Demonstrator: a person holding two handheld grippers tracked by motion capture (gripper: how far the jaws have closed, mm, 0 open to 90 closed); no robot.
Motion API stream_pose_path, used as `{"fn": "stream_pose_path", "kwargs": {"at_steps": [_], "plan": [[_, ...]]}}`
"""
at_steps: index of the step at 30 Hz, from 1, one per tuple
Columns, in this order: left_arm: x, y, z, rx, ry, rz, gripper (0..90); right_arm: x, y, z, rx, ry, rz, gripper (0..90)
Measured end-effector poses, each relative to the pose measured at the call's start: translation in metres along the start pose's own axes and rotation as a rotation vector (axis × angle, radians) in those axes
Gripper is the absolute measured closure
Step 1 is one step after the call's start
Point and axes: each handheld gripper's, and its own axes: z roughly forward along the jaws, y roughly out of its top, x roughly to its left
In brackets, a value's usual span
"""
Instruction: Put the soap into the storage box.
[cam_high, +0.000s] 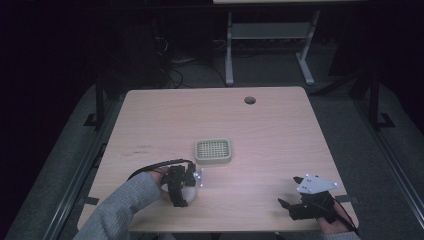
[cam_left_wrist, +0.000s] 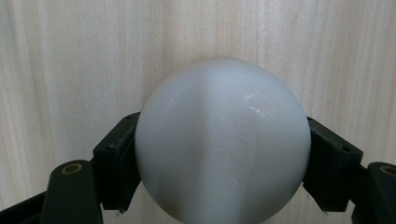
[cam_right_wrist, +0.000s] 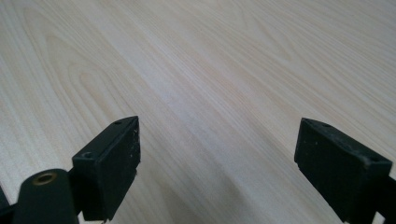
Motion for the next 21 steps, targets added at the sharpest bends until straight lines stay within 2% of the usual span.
{"fn": "stream_pose_path", "kwargs": {"at_steps": [6, 9, 21], "plan": [[0.000, 0.000, -0.001, -0.002, 0.003, 0.002, 24.4, -0.001, 0.000, 0.000, -0.005, -0.002, -0.003, 13.9], [0.000, 0.000, -0.002, -0.010, -0.009, -0.004, 24.4, -0.001, 0.000, 0.000, -0.004, 0.000, 0.001, 13.9], [0.004, -0.001, -0.018, -0.033, 0.009, -0.012, 24.3, -0.003, 0.000, 0.002, -0.002, 0.001, 0.009, 13.9]]}}
